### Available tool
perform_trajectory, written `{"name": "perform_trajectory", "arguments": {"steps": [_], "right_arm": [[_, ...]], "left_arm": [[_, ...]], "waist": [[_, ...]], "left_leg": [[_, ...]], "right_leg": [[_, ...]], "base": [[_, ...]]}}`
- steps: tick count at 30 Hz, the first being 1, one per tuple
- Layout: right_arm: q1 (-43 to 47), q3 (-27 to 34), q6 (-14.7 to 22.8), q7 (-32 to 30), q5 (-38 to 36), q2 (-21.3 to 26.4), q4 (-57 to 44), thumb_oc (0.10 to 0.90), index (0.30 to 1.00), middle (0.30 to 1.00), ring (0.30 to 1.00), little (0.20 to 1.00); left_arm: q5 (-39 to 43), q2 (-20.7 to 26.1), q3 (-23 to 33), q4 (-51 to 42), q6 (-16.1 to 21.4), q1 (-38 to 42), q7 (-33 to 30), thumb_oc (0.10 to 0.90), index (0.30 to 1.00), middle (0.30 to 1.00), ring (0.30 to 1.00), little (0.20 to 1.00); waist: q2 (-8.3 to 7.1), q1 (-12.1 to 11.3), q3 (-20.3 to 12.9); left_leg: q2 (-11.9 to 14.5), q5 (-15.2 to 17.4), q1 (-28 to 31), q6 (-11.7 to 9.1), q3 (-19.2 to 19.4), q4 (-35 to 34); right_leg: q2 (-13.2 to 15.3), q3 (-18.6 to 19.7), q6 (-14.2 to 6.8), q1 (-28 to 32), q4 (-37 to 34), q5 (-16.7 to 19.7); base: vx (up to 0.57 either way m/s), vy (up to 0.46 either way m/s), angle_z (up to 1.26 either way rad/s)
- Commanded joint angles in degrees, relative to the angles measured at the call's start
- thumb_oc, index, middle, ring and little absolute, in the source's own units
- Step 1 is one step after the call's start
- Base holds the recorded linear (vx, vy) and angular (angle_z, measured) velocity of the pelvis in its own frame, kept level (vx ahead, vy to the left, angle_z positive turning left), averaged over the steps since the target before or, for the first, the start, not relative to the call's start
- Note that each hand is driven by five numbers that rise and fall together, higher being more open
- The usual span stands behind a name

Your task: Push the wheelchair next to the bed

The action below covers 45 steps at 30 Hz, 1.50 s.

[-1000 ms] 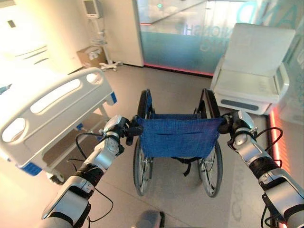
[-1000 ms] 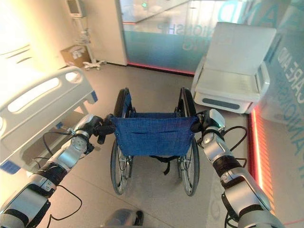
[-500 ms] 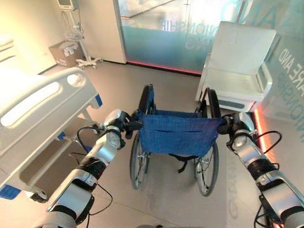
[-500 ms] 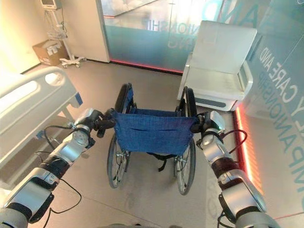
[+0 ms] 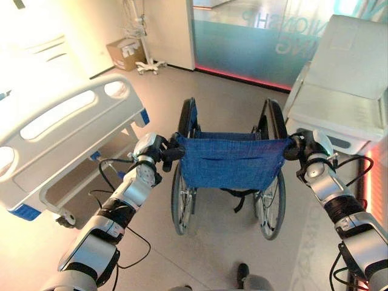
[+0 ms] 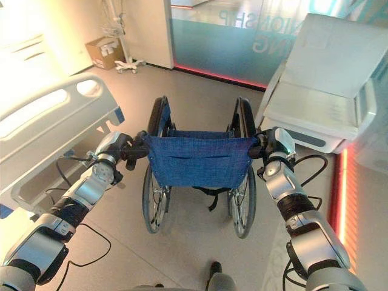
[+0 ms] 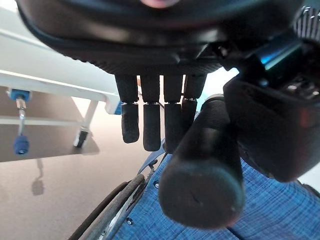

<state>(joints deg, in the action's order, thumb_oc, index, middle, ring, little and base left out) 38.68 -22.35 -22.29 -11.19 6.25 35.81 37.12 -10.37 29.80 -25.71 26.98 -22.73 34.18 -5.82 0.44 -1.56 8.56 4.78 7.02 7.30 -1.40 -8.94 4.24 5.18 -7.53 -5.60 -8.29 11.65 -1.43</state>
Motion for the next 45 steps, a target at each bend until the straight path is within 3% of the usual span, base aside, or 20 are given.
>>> {"name": "perform_trajectory", "arguments": {"steps": [1,5,8,9,10,11,12,13,15,16,20,21,24,27,29,32,35,38,41,45], "right_arm": [[-1.20,-6.52,1.24,11.02,-1.54,-0.41,-0.90,0.400,0.300,0.300,0.300,0.300],[-0.18,-7.34,1.53,11.10,-1.78,-0.53,-0.04,0.400,0.300,0.300,0.300,0.300],[-0.35,-7.89,2.23,11.74,-1.52,-0.42,0.60,0.400,0.300,0.300,0.300,0.300],[-0.46,-8.32,3.05,11.70,-1.33,-0.25,1.09,0.400,0.300,0.300,0.300,0.300],[-0.52,-8.50,3.50,11.61,-1.30,-0.20,1.35,0.400,0.300,0.300,0.300,0.300],[-0.68,-8.58,4.28,11.19,-1.31,-0.06,2.06,0.400,0.300,0.300,0.300,0.300],[-0.74,-8.56,4.37,11.10,-1.26,-0.04,2.15,0.400,0.300,0.300,0.300,0.300],[-0.79,-8.31,4.82,10.70,-0.56,-0.18,2.63,0.400,0.300,0.300,0.300,0.300],[-0.56,-8.39,5.07,10.36,-0.26,-0.34,2.98,0.400,0.300,0.300,0.300,0.300],[-0.30,-8.08,4.50,10.13,0.50,-0.47,2.45,0.400,0.300,0.300,0.300,0.300],[3.01,-9.00,5.67,11.76,0.35,0.34,3.20,0.400,0.300,0.300,0.300,0.300],[5.08,-9.81,6.63,12.00,-0.26,0.29,5.00,0.400,0.300,0.300,0.300,0.300],[4.70,-9.49,8.97,11.85,-0.80,-2.06,8.68,0.400,0.300,0.300,0.300,0.300],[3.66,-9.42,10.56,11.46,-1.53,-4.20,12.05,0.400,0.300,0.300,0.300,0.300],[2.19,-8.59,10.99,10.18,-1.68,-5.96,13.07,0.400,0.300,0.300,0.300,0.300],[-0.12,-7.82,11.49,9.95,-0.72,-6.50,11.97,0.400,0.300,0.300,0.300,0.300],[-0.07,-8.22,10.80,9.96,-0.88,-6.47,11.02,0.400,0.300,0.300,0.300,0.300],[1.61,-8.77,11.11,9.04,-1.78,-6.02,11.30,0.400,0.300,0.300,0.300,0.300],[3.27,-8.86,10.92,8.59,-1.75,-5.00,10.15,0.400,0.300,0.300,0.300,0.300],[4.93,-8.97,8.46,9.83,-0.94,-4.09,7.31,0.400,0.300,0.300,0.300,0.300]], "left_arm": [[1.70,-0.73,-4.54,4.51,0.83,-5.66,5.10,0.400,0.300,0.300,0.300,0.300],[2.49,-1.00,-4.25,5.70,0.91,-4.55,5.35,0.400,0.300,0.300,0.300,0.300],[2.89,-1.84,-4.16,7.41,1.58,-4.88,4.87,0.400,0.300,0.300,0.300,0.300],[2.94,-2.41,-4.34,8.39,1.82,-4.72,4.72,0.400,0.300,0.300,0.300,0.300],[2.87,-2.63,-4.46,8.69,1.97,-4.65,4.65,0.400,0.300,0.300,0.300,0.300],[2.59,-3.20,-4.66,9.15,2.22,-4.46,4.83,0.400,0.300,0.300,0.300,0.300],[2.54,-3.27,-4.71,9.14,2.24,-4.41,4.92,0.400,0.300,0.300,0.300,0.300],[2.65,-3.61,-4.69,8.62,2.27,-4.53,4.74,0.400,0.300,0.300,0.300,0.300],[2.63,-3.37,-4.34,7.65,2.47,-5.11,4.69,0.400,0.300,0.300,0.300,0.300],[3.02,-2.00,-3.96,4.89,2.06,-5.83,4.85,0.400,0.300,0.300,0.300,0.300],[4.55,1.52,-3.55,0.52,1.13,-6.04,4.65,0.400,0.300,0.300,0.300,0.300],[5.29,1.76,-3.49,0.54,1.00,-5.39,3.93,0.400,0.300,0.300,0.300,0.300],[5.64,1.35,-4.02,3.38,1.75,-4.76,3.11,0.400,0.300,0.300,0.300,0.300],[4.40,0.56,-4.13,5.21,2.46,-5.43,4.19,0.400,0.300,0.300,0.300,0.300],[2.73,-0.11,-4.91,5.06,1.91,-5.85,5.00,0.400,0.300,0.300,0.300,0.300],[2.16,-1.06,-5.47,5.14,1.31,-7.09,4.40,0.400,0.300,0.300,0.300,0.300],[1.80,-2.06,-5.78,5.86,1.02,-6.69,3.97,0.400,0.300,0.300,0.300,0.300],[2.64,-1.89,-6.54,6.41,1.23,-4.59,3.08,0.400,0.300,0.300,0.300,0.300],[4.05,-1.04,-6.72,5.87,1.05,-2.84,2.32,0.400,0.300,0.300,0.300,0.300],[4.24,-0.41,-5.66,4.41,0.88,-3.59,2.38,0.400,0.300,0.300,0.300,0.300]], "waist": [[-4.07,1.39,1.71],[-4.08,1.82,1.68],[-4.09,3.04,0.68],[-4.56,3.34,0.51],[-4.94,3.18,0.70],[-5.61,2.33,1.65],[-5.58,2.14,1.92],[-5.47,0.79,3.26],[-4.81,-0.39,4.16],[-3.06,-2.16,5.32],[-1.44,-6.65,5.80],[-1.38,-6.94,5.38],[-1.83,-7.48,3.68],[-2.10,-8.61,1.55],[-2.58,-9.34,-0.45],[-2.21,-8.41,-1.31],[-1.18,-6.62,-0.77],[-1.23,-4.41,1.69],[-1.83,-3.35,3.37],[-1.87,-3.23,3.89]], "left_leg": [[-0.97,-0.65,3.34,0.48,2.56,0.89],[1.63,-4.83,2.18,-0.59,3.34,4.35],[4.24,-10.83,2.68,-1.77,5.65,9.58],[5.33,-14.33,0.69,-2.28,7.85,15.48],[5.21,-15.04,-1.29,-2.26,8.69,18.70],[4.13,-15.86,-8.22,-2.00,9.86,24.35],[3.73,-15.56,-9.71,-1.86,9.75,25.39],[-0.45,-14.02,-14.80,-0.84,8.77,26.96],[-3.36,-14.19,-17.84,-0.69,9.08,24.71],[-5.51,-16.52,-21.77,-1.15,10.48,16.45],[-9.72,-21.20,-24.82,-1.92,8.32,0.39],[-10.01,-18.70,-23.05,-0.83,8.86,-1.74],[-10.41,-13.39,-20.11,1.95,8.12,2.13],[-10.20,-13.00,-16.59,3.71,8.38,0.32],[-11.16,-12.79,-15.08,4.85,8.47,-1.14],[-11.54,-11.81,-12.67,5.37,7.17,-1.81],[-11.02,-10.85,-9.28,5.09,4.74,-2.28],[-10.87,-7.38,-6.55,5.60,1.96,-2.18],[-10.92,-3.83,-5.22,5.54,-0.46,-1.41],[-9.74,-1.92,-4.02,4.74,-2.44,-0.62]], "right_leg": [[2.76,0.50,-0.77,0.17,-4.91,8.76],[1.38,-1.09,1.30,0.97,-3.83,6.32],[-0.06,-1.94,3.05,1.86,-4.37,5.22],[-0.79,-2.59,4.37,3.70,-5.22,4.37],[-1.00,-2.66,4.95,4.87,-5.62,4.01],[-1.23,-2.34,5.86,7.87,-6.32,3.31],[-1.31,-2.19,5.90,8.36,-6.38,3.17],[-1.55,-0.75,5.68,10.71,-6.98,2.96],[-2.51,0.50,5.37,12.72,-7.77,2.62],[-4.82,2.06,5.04,15.66,-8.25,1.49],[-6.86,6.66,4.47,21.12,-9.27,-1.19],[-6.70,6.67,4.25,20.77,-9.13,-1.71],[-3.81,4.02,2.33,20.35,-4.88,-4.12],[-1.73,1.28,0.22,20.63,1.75,-1.57],[-0.85,-0.14,-1.70,20.46,9.80,2.83],[-0.35,0.37,-2.05,15.23,15.65,6.48],[0.54,-0.19,-0.54,7.83,10.03,5.25],[3.14,1.64,-0.75,-0.33,1.59,9.82],[5.55,3.83,-2.38,-2.96,-10.22,13.27],[5.94,5.60,-3.06,-2.23,-14.40,13.91]], "base": [[0.28,-0.256,0.49],[0.22,-0.212,0.22],[0.28,-0.203,0.01],[0.26,-0.213,0.02],[0.40,-0.311,0.14],[0.27,-0.191,0.19],[0.39,-0.142,0.19],[0.30,-0.017,0.02],[0.38,0.029,-0.22],[0.42,0.062,-0.40],[0.46,0.148,-0.49],[0.33,0.188,-0.82],[0.42,0.167,-1.01],[0.46,0.135,-0.31],[0.42,0.134,0.04],[0.33,0.097,-0.15],[0.32,-0.053,-0.13],[0.20,-0.195,-0.14],[0.29,-0.306,0.58],[0.30,-0.284,0.59]]}}
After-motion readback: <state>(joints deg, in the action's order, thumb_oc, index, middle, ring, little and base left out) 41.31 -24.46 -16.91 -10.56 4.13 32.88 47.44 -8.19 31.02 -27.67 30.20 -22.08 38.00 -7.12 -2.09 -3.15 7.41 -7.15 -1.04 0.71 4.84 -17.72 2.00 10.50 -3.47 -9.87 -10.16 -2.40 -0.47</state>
